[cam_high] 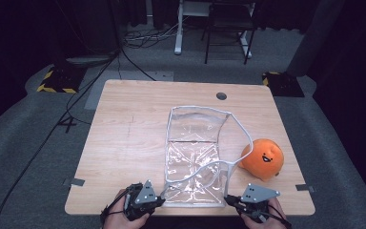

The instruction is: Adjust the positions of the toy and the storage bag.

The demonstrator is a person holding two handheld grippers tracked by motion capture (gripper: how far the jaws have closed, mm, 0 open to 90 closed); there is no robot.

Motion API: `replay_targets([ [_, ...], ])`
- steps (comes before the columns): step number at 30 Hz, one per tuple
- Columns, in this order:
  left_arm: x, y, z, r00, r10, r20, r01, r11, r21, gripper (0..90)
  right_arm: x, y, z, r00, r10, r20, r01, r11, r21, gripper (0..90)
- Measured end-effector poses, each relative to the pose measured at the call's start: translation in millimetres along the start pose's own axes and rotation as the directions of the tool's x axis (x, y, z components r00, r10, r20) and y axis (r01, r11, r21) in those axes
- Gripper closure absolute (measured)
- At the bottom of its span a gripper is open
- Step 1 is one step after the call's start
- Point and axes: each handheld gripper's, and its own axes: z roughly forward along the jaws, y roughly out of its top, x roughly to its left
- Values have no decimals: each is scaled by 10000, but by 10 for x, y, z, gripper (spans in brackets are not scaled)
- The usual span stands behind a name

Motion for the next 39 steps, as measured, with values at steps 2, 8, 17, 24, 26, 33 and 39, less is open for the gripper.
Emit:
replay_targets([
  [2,-20,6,4,10000,49,40,-49,10000,20,864,12,-32,-27,10000,53,-8,-53,10000,-50,876],
  [8,-91,29,22,9998,166,142,-167,9998,71,861,-17,-70,-70,9995,311,-45,-312,9995,-32,875],
  [17,-50,19,-49,10000,45,-20,-46,9997,-248,742,-31,-42,-180,9988,481,-121,-485,9983,-337,751],
  [24,-1,-70,-145,9956,-514,-781,517,9987,18,450,-104,-44,-291,9981,544,302,-542,9985,-101,636],
  [26,24,-86,-165,9950,-619,-785,622,9981,13,438,-120,-45,-301,9975,592,373,-588,9982,-123,628],
  [33,252,-186,-222,9853,-1058,-1338,1064,9943,-32,361,-292,-43,-369,9921,1040,700,-1043,9945,7,591],
  [39,389,-254,-210,9802,-1286,-1506,1293,9916,-53,340,-416,-28,-448,9874,1283,922,-1289,9917,8,579],
])
